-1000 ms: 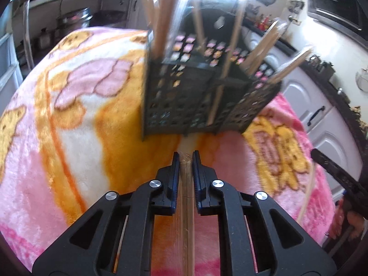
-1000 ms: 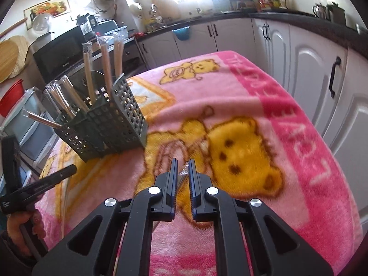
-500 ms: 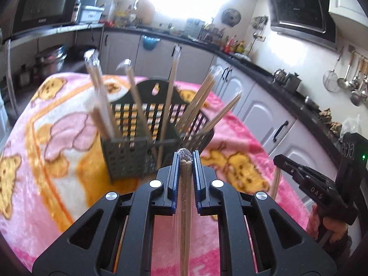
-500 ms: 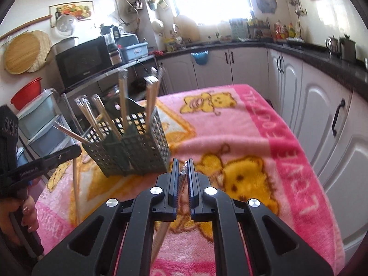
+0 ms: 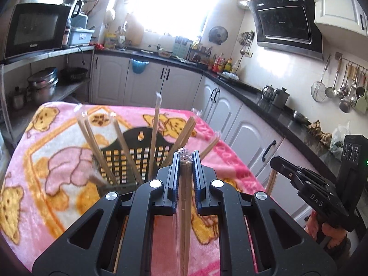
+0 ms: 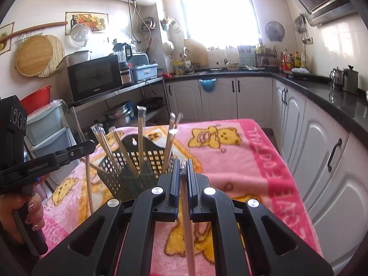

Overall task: Organize utensils
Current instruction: 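Lift both held chopsticks and lower them upright into the green basket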

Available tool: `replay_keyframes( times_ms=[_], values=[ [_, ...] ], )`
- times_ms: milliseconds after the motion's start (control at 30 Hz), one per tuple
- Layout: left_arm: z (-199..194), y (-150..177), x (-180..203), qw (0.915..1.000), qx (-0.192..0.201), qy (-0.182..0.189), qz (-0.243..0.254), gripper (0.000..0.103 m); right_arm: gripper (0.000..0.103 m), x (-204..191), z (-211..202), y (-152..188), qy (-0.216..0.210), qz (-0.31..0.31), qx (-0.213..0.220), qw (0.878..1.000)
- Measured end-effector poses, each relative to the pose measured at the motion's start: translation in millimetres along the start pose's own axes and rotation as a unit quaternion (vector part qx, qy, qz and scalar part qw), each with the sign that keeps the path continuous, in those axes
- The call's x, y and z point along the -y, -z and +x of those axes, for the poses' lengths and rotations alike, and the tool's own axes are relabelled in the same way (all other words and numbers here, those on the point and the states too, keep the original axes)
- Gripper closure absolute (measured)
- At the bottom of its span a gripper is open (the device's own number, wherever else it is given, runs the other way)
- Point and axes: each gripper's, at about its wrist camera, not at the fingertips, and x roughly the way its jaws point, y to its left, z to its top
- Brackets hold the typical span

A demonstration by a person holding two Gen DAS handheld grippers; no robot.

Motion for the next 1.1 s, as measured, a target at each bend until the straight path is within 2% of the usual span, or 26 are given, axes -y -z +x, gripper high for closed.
replay_keyframes(
  times_ms=[300,600,933,1100],
  values=[
    [-5,-28,-2,0.9993,0.038,0.001,-0.001,0.096,0.097,-22,-4,-25,-0.014,-0.019,0.024,0.999],
    [-18,-62,-7,0.996,0.089,-0.006,-0.006,0.096,0.097,-38,7,-48,-0.04,-0.016,0.031,0.999],
    [-32,-100,-11,0.9872,0.156,-0.03,-0.005,0.096,0.097,-58,14,-82,-0.062,-0.018,0.059,0.996],
    [-25,-106,-19,0.9832,0.177,-0.038,-0.027,0.096,0.097,-62,17,-102,-0.064,-0.017,0.08,0.995]
  ],
)
